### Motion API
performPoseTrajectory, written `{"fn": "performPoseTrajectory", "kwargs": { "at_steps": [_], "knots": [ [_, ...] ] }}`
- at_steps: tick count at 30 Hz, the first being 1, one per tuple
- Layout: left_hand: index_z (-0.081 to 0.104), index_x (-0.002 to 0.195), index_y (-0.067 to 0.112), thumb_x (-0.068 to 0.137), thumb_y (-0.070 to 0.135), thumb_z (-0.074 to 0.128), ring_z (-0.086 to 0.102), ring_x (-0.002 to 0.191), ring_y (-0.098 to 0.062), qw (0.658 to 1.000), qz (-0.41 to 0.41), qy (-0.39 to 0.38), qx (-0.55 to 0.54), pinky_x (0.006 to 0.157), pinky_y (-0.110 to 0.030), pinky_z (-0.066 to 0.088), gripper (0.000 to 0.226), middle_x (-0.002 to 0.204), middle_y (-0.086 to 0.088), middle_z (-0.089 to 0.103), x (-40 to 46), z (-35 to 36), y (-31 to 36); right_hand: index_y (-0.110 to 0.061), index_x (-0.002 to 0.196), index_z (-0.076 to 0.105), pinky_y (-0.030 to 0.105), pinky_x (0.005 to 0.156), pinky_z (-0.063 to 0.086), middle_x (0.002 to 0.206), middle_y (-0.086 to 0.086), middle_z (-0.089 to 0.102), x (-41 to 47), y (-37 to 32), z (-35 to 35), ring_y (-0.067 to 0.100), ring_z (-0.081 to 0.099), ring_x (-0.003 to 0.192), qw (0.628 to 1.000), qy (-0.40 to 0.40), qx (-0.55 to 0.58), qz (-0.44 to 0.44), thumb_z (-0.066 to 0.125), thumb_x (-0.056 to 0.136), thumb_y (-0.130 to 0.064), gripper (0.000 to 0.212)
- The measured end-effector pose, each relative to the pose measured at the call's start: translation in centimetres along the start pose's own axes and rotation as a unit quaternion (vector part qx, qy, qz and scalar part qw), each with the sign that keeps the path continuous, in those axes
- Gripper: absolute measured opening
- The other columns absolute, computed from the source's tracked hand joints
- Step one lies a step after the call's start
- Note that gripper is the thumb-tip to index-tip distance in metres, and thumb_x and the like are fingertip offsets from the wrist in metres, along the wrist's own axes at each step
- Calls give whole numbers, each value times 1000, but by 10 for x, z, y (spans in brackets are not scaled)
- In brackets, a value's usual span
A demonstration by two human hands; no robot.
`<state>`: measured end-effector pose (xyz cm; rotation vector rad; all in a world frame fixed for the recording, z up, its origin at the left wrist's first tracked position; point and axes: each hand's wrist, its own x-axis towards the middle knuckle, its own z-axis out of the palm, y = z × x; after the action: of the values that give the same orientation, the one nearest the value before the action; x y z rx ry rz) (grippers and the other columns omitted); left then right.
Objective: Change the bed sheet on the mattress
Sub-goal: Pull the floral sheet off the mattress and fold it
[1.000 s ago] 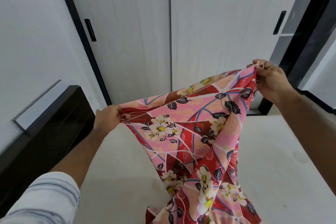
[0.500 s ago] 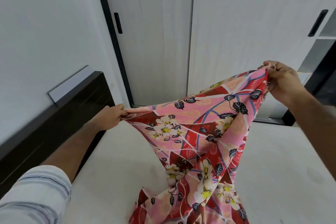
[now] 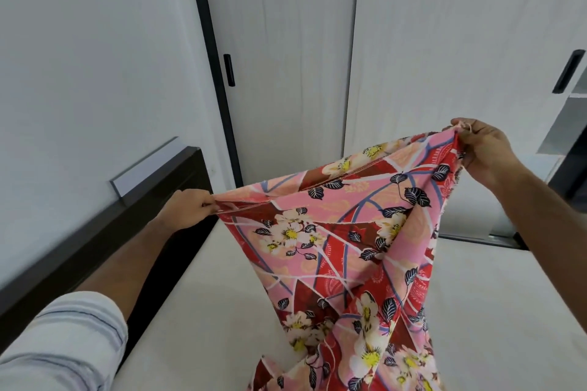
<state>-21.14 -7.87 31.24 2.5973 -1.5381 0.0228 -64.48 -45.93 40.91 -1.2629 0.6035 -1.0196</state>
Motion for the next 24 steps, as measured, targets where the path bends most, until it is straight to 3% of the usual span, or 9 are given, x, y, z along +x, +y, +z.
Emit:
{"fn": "performPoseTrajectory", "kwargs": {
  "at_steps": [4, 7, 10, 14, 17, 20, 22, 24],
  "knots": [
    [77, 105, 15, 100, 31, 59, 64, 74, -10, 994, -65, 49, -76, 72, -23, 48, 24, 81, 7, 69, 7, -3, -9, -14, 94, 64, 21, 57, 56, 72, -5, 74, 8, -2, 12, 8, 68, 65, 1000, 13, 4, -3, 45, 103, -4, 23],
    [76, 104, 6, 98, 19, 63, 65, 71, -11, 973, -84, 135, -166, 67, -20, 46, 19, 80, 4, 70, 7, -9, -7, -14, 97, 65, 22, 61, 58, 73, -4, 74, 17, -2, 16, 8, 69, 68, 1000, 30, 5, 0, 45, 104, -5, 22],
    [74, 111, 1, 96, 11, 66, 67, 77, -15, 941, -75, 232, -233, 79, -29, 53, 20, 92, -8, 75, 3, -15, -3, -14, 96, 65, 23, 61, 58, 72, -4, 74, 25, 0, 16, 9, 68, 67, 999, 49, 5, 1, 46, 104, -7, 22],
    [72, 112, 0, 96, 9, 64, 67, 82, -22, 912, -87, 318, -244, 80, -33, 52, 20, 96, -15, 75, 2, -23, -4, -13, 93, 66, 25, 64, 60, 79, 3, 71, 32, 4, 17, 13, 66, 74, 996, 90, 6, -6, 49, 102, -4, 21],
    [74, 107, -3, 95, 6, 65, 68, 81, -26, 905, -86, 345, -233, 75, -19, 47, 17, 94, -17, 75, 11, -50, -1, -14, 89, 67, 24, 64, 58, 80, 3, 68, 41, -9, 27, 13, 64, 73, 994, 103, -17, -29, 52, 101, -2, 22],
    [75, 93, -4, 95, 6, 63, 59, 64, -3, 882, -106, 400, -224, 63, -3, 37, 16, 84, -17, 73, 38, -119, 10, -15, 85, 67, 28, 65, 52, 83, 6, 64, 63, -58, 48, 15, 61, 74, 990, 97, -52, -84, 55, 98, 0, 23],
    [72, 82, -4, 92, 11, 60, 61, 62, -11, 851, -101, 465, -223, 64, -10, 39, 22, 77, -21, 70, 63, -187, 14, -18, 82, 68, 29, 62, 51, 83, 8, 67, 92, -111, 63, 18, 64, 73, 982, 110, -69, -135, 59, 92, 1, 23],
    [70, 78, -4, 86, 19, 54, 65, 74, -37, 817, -86, 530, -212, 71, -35, 44, 29, 77, -27, 69, 83, -266, 22, -20, 77, 71, 35, 66, 54, 91, 16, 73, 122, -177, 75, 28, 71, 82, 970, 135, -61, -195, 61, 82, -2, 21]
  ]
}}
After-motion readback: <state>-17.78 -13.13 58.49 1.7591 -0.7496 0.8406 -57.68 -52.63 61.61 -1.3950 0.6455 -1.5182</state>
